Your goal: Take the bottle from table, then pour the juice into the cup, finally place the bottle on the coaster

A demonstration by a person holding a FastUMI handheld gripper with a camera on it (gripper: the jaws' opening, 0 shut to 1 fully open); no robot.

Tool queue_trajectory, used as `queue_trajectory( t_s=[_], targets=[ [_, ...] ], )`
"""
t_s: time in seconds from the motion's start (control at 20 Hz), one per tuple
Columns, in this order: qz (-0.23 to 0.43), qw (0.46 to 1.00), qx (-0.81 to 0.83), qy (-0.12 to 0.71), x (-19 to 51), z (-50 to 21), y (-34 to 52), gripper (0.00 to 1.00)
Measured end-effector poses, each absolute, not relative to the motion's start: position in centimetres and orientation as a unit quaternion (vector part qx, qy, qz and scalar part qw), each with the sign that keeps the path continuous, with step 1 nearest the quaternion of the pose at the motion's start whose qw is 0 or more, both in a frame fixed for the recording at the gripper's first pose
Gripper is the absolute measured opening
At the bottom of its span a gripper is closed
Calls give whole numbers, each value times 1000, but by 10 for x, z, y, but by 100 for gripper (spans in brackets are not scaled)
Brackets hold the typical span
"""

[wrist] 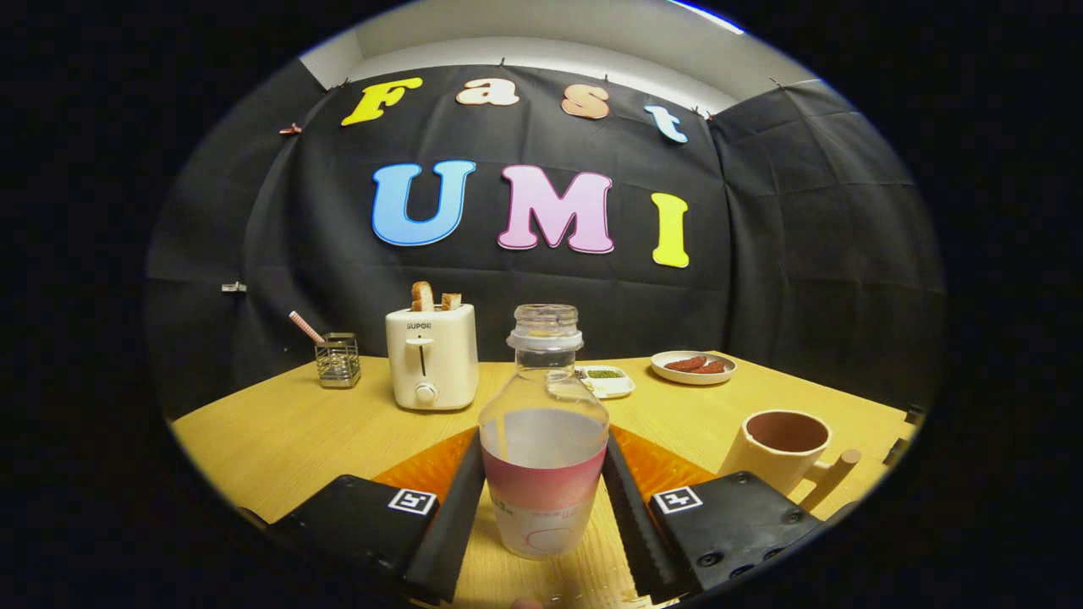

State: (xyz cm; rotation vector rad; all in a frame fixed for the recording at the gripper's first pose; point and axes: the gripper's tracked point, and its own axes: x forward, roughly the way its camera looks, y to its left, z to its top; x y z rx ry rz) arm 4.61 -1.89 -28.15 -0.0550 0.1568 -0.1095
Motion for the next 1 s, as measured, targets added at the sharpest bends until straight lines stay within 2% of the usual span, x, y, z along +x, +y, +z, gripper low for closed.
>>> queue_trajectory(
  t_s=[0.15,0.5,0.8,1.0],
  targets=[
    [-53,994,-27,87,48,-268,-14,76],
    [-76,994,-31,74,37,-183,-21,76],
    [-85,991,-36,95,24,-166,-34,76],
    [-96,988,43,113,22,-173,-37,76]
  ],
)
